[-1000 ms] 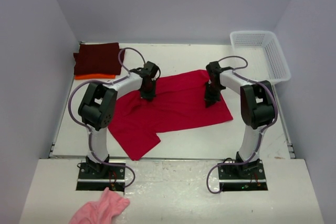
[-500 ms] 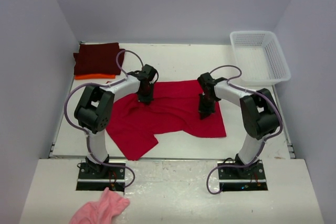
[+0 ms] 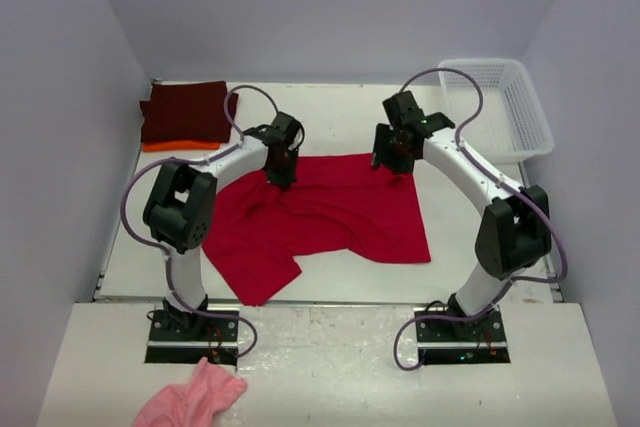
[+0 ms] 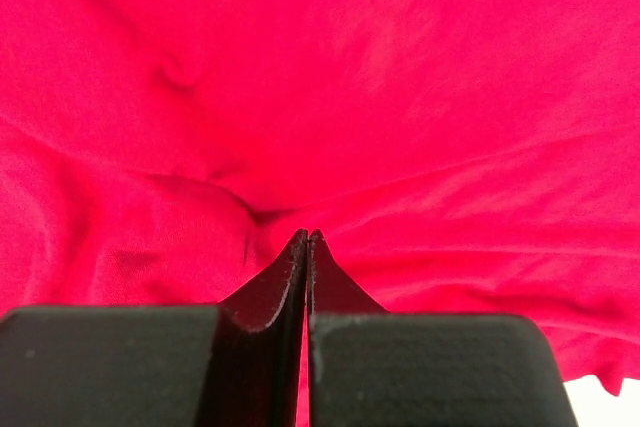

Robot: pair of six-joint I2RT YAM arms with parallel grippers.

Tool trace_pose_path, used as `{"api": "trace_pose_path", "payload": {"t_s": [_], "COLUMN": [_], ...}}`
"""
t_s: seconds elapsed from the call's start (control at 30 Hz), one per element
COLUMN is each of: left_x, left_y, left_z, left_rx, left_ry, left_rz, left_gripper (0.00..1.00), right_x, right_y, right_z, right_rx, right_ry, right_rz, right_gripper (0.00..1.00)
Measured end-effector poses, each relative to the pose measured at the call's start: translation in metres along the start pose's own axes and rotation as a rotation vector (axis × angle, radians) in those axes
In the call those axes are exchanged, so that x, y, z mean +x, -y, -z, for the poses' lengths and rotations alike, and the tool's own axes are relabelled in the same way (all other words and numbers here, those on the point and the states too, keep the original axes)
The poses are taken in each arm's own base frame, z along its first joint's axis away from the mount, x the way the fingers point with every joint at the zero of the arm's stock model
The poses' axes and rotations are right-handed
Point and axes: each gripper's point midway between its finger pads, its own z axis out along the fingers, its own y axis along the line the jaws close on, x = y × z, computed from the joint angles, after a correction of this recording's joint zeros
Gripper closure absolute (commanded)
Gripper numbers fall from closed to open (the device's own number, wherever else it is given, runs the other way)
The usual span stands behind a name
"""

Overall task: Fold and stack the t-shirts
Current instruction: Fold the flattened tshirt in 1/3 of the way

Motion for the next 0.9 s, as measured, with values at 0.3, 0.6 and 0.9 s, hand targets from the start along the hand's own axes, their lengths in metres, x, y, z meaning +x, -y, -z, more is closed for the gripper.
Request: {"api": "trace_pose_path", "payload": {"t_s": [0.3,0.6,0.9], "left_x": [-0.029,-0.081,-0.072], "left_y": [0.015,0.041,0.043], "left_z": [0.019,0.026,-0.006], "left_rx": [0.048,0.120,0.113], "left_ry": [0.055,0.135,0.059], "left_rz": [-0.008,-0.027,-0.034], "left_gripper": [1.00,1.00,1.00], "right_x": [-0.019,-0.018,-0.023], "right_y": [0.049,0.023,0.032], "right_z": [-0.014,-0.026,-0.056], "right_rx": [-0.122,-0.228,-0.131], "right_ry": [0.033,0.016,-0.029], "right_rz": [-0.288,-0.367,-0.413], "right_gripper": [0.50,0.47,0.47]}}
